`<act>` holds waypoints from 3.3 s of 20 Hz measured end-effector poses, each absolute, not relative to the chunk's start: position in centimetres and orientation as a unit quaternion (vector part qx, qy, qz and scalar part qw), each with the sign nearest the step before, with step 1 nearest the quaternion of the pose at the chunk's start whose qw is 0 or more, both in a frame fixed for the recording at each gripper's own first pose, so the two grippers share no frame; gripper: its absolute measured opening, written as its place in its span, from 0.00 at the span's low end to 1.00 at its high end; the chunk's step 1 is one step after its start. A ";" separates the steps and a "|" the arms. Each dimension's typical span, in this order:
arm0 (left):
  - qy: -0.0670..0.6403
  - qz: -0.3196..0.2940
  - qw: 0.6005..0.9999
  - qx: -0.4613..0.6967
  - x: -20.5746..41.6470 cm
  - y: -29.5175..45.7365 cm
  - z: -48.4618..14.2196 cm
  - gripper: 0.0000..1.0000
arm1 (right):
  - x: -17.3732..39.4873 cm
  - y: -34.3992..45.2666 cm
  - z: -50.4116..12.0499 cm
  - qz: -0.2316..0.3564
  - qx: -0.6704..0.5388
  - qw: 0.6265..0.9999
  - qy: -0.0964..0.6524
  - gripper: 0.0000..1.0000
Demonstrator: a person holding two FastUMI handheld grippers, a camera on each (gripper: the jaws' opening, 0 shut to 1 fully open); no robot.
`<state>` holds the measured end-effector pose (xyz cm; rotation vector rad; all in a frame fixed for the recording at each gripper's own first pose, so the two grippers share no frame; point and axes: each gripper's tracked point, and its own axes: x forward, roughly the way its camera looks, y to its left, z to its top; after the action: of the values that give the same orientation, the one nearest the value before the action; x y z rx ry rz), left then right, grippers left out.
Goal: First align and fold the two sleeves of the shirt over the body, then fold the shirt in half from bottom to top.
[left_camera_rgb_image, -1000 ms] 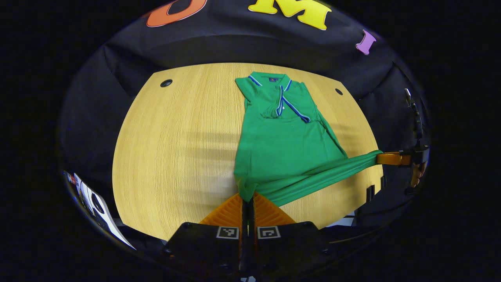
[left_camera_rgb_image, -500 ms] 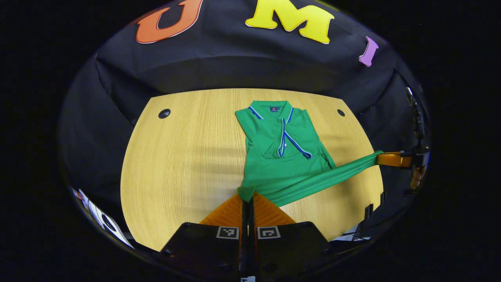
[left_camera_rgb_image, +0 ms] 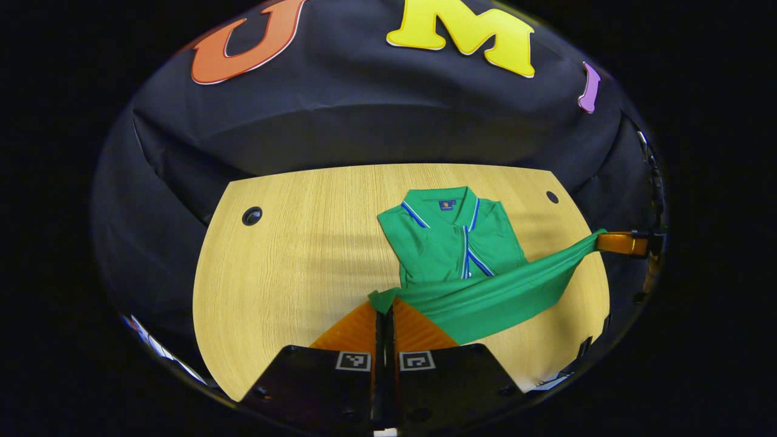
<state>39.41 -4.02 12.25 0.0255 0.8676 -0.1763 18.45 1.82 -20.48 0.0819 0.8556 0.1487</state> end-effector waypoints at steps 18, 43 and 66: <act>0.346 -0.057 0.936 -0.032 58.5 -5.1 3.2 0.03 | 37.4 2.5 -29.9 0.039 -0.003 0.940 0.338 0.03; 0.221 -0.011 0.975 0.013 50.6 -2.9 21.8 1.00 | 27.4 2.7 -15.5 0.055 0.029 0.965 0.256 0.97; 0.042 0.018 0.998 -0.037 24.1 -4.9 35.5 1.00 | -0.8 6.2 -0.9 0.072 -0.068 0.995 0.015 0.93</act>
<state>24.07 -4.91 35.53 -0.0743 0.0832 0.0352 -0.77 6.25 -0.94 -0.1372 0.0298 0.1445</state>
